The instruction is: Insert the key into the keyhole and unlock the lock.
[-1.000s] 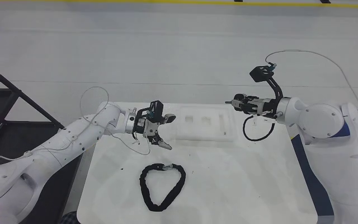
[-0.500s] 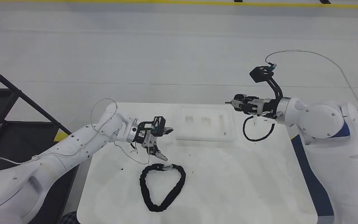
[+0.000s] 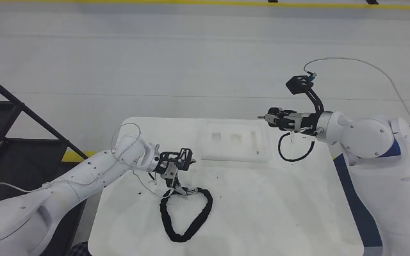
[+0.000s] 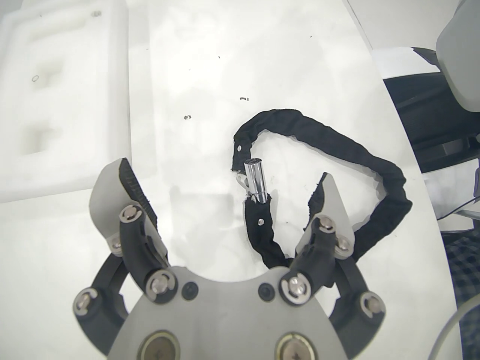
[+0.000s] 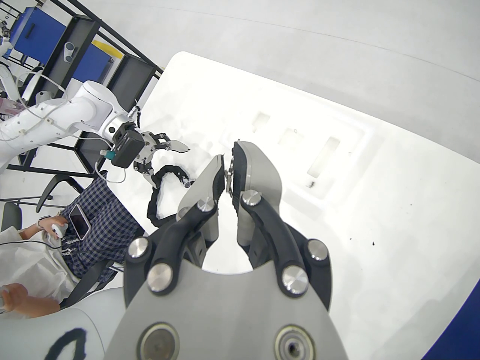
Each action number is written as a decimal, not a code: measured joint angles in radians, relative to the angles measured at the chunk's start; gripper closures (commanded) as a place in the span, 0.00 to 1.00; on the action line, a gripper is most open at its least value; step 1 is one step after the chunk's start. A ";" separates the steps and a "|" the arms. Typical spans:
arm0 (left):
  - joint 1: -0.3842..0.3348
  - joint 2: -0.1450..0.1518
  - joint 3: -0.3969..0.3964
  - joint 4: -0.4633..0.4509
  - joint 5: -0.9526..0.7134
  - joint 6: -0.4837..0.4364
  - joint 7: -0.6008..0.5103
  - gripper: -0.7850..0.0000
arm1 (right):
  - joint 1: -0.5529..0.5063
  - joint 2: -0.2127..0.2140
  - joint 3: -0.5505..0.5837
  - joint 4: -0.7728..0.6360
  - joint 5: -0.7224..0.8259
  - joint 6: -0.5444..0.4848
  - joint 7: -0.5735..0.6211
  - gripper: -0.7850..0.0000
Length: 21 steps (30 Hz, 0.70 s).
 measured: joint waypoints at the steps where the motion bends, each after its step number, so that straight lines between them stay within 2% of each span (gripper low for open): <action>1: 0.000 0.000 0.000 0.001 -0.001 0.000 -0.001 0.00 | 0.000 0.000 0.000 0.000 0.000 0.000 0.000 1.00; 16: 0.004 0.000 -0.006 0.002 -0.009 0.009 0.005 0.00 | 0.000 0.000 0.000 0.000 0.000 0.000 0.000 1.00; 21: 0.037 0.025 -0.057 -0.001 -0.026 0.041 0.072 0.00 | 0.000 0.000 0.000 0.000 0.000 0.000 0.000 1.00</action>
